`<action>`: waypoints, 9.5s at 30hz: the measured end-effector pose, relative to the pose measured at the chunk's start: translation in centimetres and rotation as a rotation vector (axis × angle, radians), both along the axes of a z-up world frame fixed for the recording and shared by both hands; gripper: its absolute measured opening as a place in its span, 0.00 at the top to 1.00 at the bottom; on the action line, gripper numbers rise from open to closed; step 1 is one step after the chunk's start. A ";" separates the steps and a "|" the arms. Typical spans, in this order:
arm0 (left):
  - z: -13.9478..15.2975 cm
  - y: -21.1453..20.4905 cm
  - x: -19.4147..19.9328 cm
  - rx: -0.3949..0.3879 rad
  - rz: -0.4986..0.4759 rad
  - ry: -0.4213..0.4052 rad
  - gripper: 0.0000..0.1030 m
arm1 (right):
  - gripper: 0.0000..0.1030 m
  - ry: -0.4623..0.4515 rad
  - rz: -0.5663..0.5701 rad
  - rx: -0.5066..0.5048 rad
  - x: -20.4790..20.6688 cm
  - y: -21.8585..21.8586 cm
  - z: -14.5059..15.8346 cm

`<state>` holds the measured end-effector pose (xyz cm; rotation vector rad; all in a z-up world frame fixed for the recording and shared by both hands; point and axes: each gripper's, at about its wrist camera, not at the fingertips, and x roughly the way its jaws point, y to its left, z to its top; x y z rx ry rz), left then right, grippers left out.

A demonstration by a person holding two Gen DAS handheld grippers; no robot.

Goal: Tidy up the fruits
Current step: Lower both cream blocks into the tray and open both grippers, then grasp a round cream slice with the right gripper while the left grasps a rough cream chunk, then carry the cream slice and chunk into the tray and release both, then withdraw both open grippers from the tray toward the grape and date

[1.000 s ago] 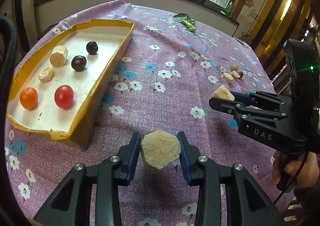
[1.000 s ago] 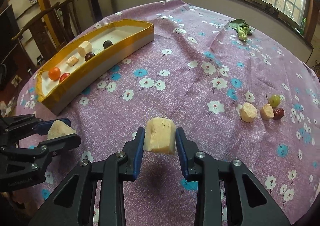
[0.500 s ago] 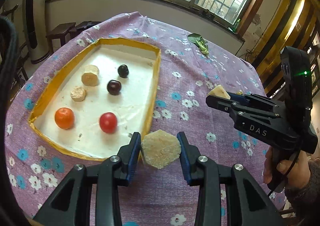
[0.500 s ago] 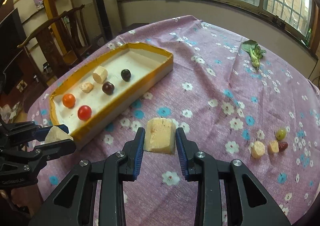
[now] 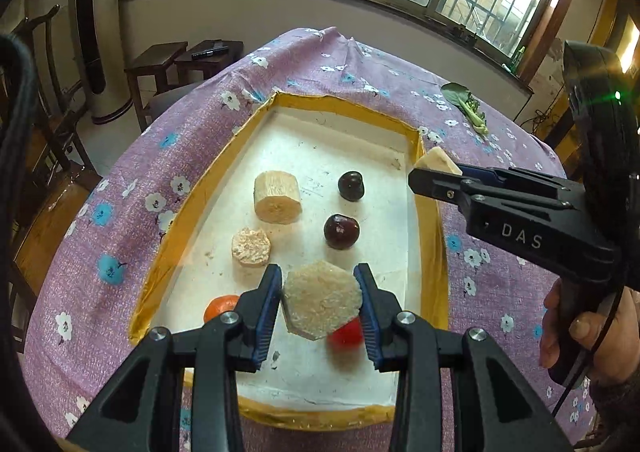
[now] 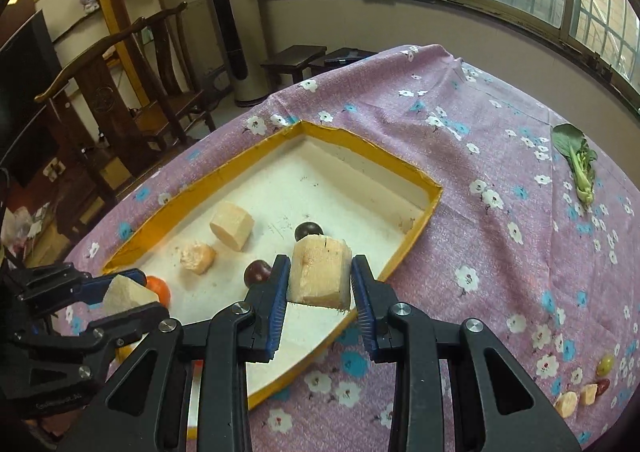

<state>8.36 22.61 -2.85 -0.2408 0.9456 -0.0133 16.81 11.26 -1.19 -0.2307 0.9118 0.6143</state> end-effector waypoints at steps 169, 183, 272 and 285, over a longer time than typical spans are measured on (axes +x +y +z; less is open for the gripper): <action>-1.5 -25.1 0.5 -0.029 -0.400 0.048 0.71 | 0.73 -0.075 -0.380 -0.020 -11.2 -34.6 -1.3; 0.2 -16.8 -1.4 -0.064 -0.384 0.018 0.71 | 0.73 -0.049 -0.302 0.000 -11.3 -23.3 -1.5; -1.0 1.1 10.1 0.217 0.009 0.089 0.27 | 0.62 -0.026 -0.041 -0.105 3.3 -0.2 -0.9; 2.7 -5.6 4.2 0.270 0.021 -0.015 0.22 | 0.62 0.030 -0.104 -0.035 -3.2 -10.3 -1.0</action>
